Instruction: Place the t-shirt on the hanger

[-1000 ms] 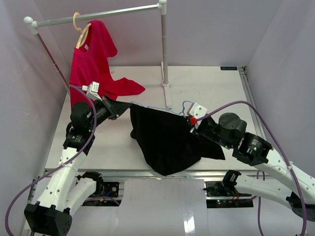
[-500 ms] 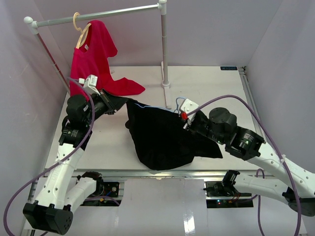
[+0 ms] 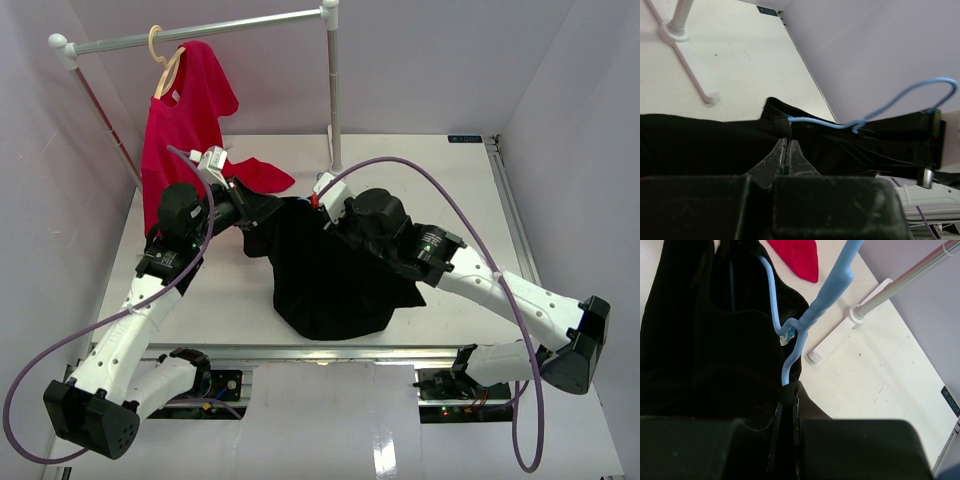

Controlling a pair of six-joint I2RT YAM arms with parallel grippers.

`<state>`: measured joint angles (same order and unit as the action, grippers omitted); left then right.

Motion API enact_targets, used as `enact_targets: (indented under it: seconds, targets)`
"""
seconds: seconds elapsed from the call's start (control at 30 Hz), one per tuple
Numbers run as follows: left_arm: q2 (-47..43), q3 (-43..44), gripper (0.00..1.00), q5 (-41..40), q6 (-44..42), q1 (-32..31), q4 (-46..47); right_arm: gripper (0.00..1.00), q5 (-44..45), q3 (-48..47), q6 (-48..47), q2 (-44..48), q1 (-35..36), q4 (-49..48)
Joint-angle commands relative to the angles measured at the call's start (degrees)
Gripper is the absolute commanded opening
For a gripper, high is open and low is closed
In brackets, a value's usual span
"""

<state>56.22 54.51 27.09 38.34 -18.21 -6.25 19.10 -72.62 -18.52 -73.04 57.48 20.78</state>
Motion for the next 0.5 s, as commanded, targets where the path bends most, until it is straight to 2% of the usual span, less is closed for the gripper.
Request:
enact_targets:
  seconds: [0.0,0.13,0.23,0.27,0.33,0.37,0.47]
  targets:
    - [-2.20,3.26,0.00,-1.74,-0.67,-3.26,0.52,0.08,4.23,-2.86,2.89,-0.85,-0.17,-6.64]
    - [-0.63,2.24,0.00,-1.80,-0.79,-7.62,1.20,0.08,4.01,-2.87,4.59,-1.72,-0.26,-8.88]
    - [-0.72,1.01,0.02,-1.04,-2.96,-8.42,0.74,0.08,3.91,-0.74,5.04,-1.02,-0.60,-10.51]
    - [-1.08,1.01,0.06,-1.16,-4.18,-8.42,-0.38,0.08,3.92,0.66,4.93,-0.36,-0.75,-11.21]
    - [-1.78,1.91,0.40,-3.38,-6.55,-8.42,-2.83,0.08,2.56,4.12,3.85,2.20,-1.37,-13.96]
    - [-1.95,2.27,0.49,-4.06,-7.67,-8.42,-3.66,0.08,1.33,5.70,3.41,3.83,-1.63,-14.88]
    - [-0.96,5.81,0.62,-4.12,-13.78,-8.42,-8.18,0.08,-2.80,11.98,0.75,8.97,-2.48,-17.90]
